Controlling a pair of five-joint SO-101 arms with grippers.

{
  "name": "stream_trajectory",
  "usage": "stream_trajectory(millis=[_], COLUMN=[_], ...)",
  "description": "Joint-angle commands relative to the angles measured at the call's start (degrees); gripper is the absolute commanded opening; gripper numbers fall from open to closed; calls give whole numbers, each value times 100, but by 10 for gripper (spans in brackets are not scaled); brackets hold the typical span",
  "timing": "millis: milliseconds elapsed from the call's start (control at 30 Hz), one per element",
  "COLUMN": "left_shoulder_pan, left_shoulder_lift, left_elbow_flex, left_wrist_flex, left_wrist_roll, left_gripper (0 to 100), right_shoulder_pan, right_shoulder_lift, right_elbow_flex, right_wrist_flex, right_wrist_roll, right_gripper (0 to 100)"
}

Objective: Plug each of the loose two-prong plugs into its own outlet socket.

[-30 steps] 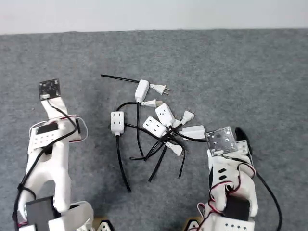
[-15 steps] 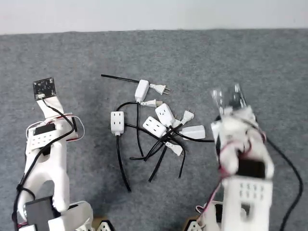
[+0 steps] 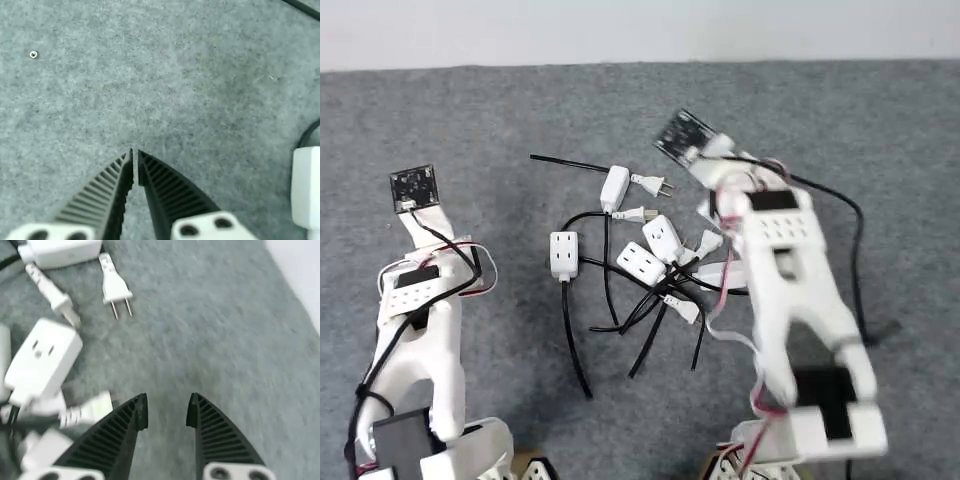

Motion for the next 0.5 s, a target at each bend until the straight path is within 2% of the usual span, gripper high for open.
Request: stream_trajectory(millis=[0, 467], left_shoulder_pan=[-35, -35], left_shoulder_lift=[-211, -211], left_elbow_flex=[-57, -57], left_wrist_flex=[-158, -158], left_wrist_roll=[-53, -53], left_gripper=[15, 15], right_shoulder_pan=[-251, -673], right_shoulder_lift=[1086, 4462], right_elbow_flex=[-1591, -6523], right_wrist_flex=[-22, 2105], right_wrist_roll=[70, 70], right_gripper=[133, 136])
